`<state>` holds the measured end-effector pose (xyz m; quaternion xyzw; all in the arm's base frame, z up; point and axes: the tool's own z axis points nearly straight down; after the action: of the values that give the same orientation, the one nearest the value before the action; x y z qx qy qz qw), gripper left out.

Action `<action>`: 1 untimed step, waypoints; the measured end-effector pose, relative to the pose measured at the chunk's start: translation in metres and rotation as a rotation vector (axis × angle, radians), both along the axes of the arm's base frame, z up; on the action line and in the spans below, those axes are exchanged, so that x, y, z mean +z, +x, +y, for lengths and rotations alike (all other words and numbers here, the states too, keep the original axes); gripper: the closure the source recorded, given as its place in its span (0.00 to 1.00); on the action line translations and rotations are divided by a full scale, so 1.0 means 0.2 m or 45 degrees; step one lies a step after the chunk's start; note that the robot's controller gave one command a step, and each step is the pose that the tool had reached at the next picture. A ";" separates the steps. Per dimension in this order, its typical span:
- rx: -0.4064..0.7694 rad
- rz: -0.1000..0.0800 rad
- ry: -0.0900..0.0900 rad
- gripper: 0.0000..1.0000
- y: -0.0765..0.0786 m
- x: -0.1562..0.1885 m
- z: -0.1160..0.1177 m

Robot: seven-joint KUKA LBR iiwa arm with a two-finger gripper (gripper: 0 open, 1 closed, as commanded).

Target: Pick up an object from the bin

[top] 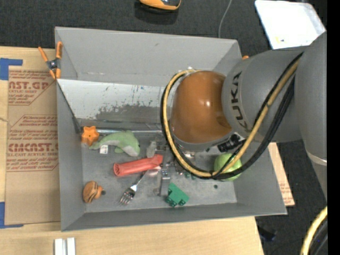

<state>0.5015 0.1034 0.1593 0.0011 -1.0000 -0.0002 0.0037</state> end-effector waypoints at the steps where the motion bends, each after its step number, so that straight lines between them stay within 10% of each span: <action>1: 0.003 -0.010 0.001 0.00 0.02 0.02 0.00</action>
Offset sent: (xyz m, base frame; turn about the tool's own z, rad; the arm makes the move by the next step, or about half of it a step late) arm 0.0395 0.0066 -0.0148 -0.0800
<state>0.5049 0.1032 0.1632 0.0022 -1.0000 -0.0007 -0.0001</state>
